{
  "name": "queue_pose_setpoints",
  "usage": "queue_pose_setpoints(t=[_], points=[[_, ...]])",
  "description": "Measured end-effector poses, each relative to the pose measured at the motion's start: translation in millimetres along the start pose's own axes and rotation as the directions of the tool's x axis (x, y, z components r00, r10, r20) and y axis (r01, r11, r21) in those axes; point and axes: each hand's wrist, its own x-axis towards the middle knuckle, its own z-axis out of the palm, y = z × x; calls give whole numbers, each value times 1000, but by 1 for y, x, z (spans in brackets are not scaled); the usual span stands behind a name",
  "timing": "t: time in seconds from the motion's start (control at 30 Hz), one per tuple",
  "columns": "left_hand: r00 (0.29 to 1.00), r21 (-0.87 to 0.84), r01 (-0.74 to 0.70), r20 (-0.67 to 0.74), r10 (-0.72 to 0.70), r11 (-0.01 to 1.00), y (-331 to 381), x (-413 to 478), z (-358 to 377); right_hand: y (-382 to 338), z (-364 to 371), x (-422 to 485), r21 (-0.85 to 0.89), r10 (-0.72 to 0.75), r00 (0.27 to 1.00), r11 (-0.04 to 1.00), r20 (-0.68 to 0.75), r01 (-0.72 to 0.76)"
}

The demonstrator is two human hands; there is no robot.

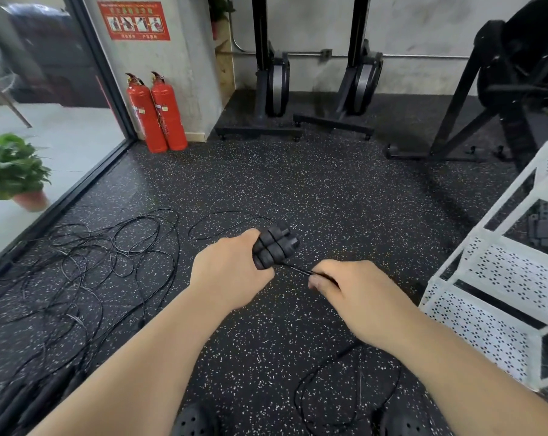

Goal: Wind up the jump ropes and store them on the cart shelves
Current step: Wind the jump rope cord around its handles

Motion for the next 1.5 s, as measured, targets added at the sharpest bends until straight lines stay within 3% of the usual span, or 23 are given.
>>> queue_pose_setpoints(t=[0.1,0.2,0.33,0.5,0.6,0.7,0.83,0.97,1.13,1.33,1.43,1.5], points=[[999,104,-32,-4,33,994,4,-2,3,-6,-14,-9,-188,-91,990,980,-105,70],[989,162,-149,28,147,975,15,-7,6,-2,-31,-13,-161,-168,963,978,-212,135],[913,136,-404,121,389,905,38,-22,13,13,-46,-6,26,-161,956,985,-244,172],[794,79,-607,24,607,791,52,-33,1,37,-55,-1,373,-73,992,922,-106,108],[793,-17,-610,-36,609,793,56,-40,-8,43,-57,-3,577,-91,992,807,-84,123],[838,-142,-544,-43,544,827,60,-44,-15,45,-48,-3,718,-74,995,688,-71,103],[905,-223,-423,-47,424,878,61,-41,-17,38,-24,-1,846,60,998,533,-16,-18],[960,-195,-279,-66,272,940,60,-34,-13,24,10,3,732,280,960,651,16,-202],[991,-68,-87,-105,80,994,46,-16,-6,4,38,2,573,259,959,770,120,-279],[995,106,6,-95,5,994,20,-5,5,-26,19,-26,165,100,967,976,233,-141],[998,152,-43,-32,48,987,17,-5,10,-36,-2,-43,-116,46,983,993,177,-26],[994,166,-108,42,102,980,20,-8,13,-39,-18,-47,-189,6,996,982,93,12]])
